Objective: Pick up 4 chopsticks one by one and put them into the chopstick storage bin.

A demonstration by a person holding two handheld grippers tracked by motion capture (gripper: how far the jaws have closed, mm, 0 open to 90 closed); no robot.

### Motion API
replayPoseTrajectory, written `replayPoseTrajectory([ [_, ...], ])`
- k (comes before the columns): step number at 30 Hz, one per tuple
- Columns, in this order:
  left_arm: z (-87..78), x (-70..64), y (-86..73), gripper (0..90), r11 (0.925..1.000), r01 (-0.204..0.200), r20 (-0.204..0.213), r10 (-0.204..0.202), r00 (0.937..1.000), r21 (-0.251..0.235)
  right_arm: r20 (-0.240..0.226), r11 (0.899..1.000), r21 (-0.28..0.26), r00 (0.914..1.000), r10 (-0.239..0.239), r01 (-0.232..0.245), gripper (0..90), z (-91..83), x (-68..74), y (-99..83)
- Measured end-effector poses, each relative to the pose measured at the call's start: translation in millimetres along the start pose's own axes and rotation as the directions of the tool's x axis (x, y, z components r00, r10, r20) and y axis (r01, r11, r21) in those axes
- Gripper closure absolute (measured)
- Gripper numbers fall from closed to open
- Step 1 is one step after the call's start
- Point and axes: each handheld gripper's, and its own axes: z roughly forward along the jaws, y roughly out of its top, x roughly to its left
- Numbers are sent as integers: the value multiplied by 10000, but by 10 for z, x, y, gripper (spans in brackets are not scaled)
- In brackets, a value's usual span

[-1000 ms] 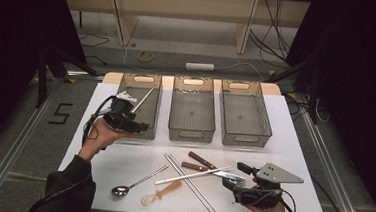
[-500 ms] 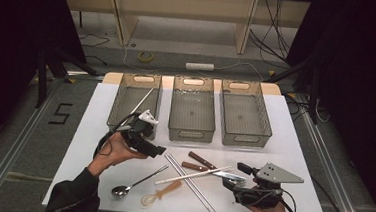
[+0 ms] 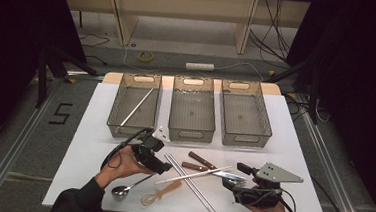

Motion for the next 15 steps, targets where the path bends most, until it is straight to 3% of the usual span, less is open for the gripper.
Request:
replayPoseTrajectory([
  [15,235,-161,-38,416,9909,-907,349,876,9955,996,-18,10000,25,10000,6,-6,274,3,3,1],
])
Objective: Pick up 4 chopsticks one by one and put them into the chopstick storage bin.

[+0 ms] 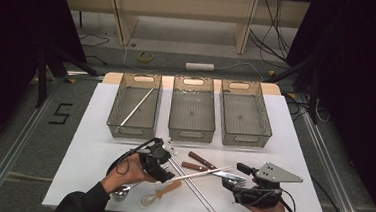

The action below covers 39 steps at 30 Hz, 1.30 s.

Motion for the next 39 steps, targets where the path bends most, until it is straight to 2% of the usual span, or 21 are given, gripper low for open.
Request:
replayPoseTrajectory([
  [12,88,-47,-12,575,9989,-230,518,209,9984,397,4,10000,27,10000,-21,21,273,0,2,1],
  [22,141,-66,-13,682,9981,-400,606,371,9975,471,3,10000,41,10000,-16,16,273,2,2,1],
  [33,203,-91,-16,742,9955,-674,626,633,9960,660,0,10000,31,10000,-38,38,273,7,1,1],
  [39,226,-106,-14,763,9956,-643,585,604,9965,677,-7,10000,53,10000,-30,30,273,9,1,1],
])
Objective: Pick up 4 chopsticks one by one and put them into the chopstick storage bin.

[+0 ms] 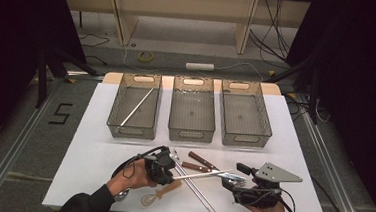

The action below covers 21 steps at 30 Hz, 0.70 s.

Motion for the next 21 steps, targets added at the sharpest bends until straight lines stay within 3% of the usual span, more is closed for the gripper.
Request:
replayPoseTrajectory([
  [8,7,-27,8,817,9998,-176,-140,176,9997,58,6,10000,34,10000,-14,14,273,2,1,0],
  [21,-17,-21,-3,831,9989,-431,-122,429,9990,-198,6,10000,24,10000,-15,15,274,-1,-1,2],
])
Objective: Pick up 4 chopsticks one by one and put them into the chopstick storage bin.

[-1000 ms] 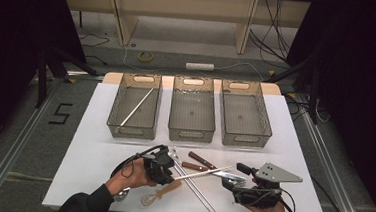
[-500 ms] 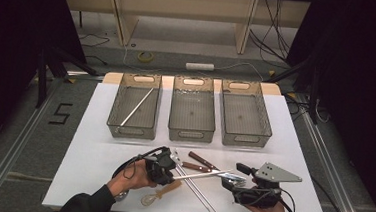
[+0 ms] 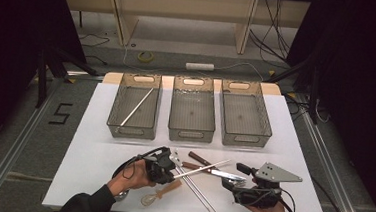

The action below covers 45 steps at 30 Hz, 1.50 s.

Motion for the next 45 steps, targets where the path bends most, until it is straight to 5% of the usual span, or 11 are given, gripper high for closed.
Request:
replayPoseTrajectory([
  [15,-288,43,31,832,9942,209,3,-210,9998,-1056,-13,10000,8,10000,0,0,273,1,0,0],
  [26,-458,129,10,832,9862,557,-363,-621,9974,-1558,-45,10000,47,10000,-10,10,273,9,2,-1],
  [37,-657,269,-45,832,9709,991,-632,-1153,9913,-2180,-105,9999,110,9999,-16,17,274,16,5,-2],
  [45,-822,431,-130,832,9498,1544,-917,-1853,9784,-2720,-95,9999,152,10000,-8,9,274,21,5,-6],
])
